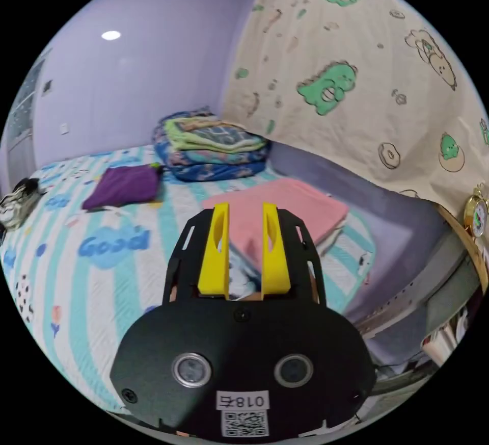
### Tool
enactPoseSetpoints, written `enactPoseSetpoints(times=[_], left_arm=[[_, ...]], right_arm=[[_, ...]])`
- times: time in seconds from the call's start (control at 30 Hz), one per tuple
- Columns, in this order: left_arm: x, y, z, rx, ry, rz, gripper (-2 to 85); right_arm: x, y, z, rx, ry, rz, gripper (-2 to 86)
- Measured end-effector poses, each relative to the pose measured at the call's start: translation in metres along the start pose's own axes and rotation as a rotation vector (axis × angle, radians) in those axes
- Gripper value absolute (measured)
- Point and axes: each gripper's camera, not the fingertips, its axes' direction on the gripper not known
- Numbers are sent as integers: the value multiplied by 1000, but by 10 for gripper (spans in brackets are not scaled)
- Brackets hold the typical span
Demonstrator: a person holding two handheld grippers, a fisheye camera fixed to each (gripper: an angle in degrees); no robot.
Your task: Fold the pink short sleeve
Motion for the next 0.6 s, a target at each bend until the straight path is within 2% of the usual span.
enactPoseSetpoints(times=[0.1, 0.23, 0.3, 0.37, 0.47, 0.53, 0.6], left_arm=[[16, 6, -36, -17, -70, -11, 46], [32, 13, -76, -4, -125, -67, 45], [37, 14, -90, 7, -139, -90, 44], [46, 13, -106, 34, -151, -104, 43], [62, 6, -116, 46, -157, -86, 41], [73, 2, -116, 42, -155, -62, 41], [84, -2, -114, 39, -136, -38, 40]], right_arm=[[56, -24, 66, -174, 62, 60, 121], [94, -26, 127, -399, 5, 120, 126], [98, -21, 142, -484, -17, 100, 69], [92, -21, 132, -429, 56, 31, 6], [79, -17, 106, -301, 129, -63, -7], [73, -15, 90, -248, 77, -96, -9], [62, -10, 59, -149, -70, -118, -10]])
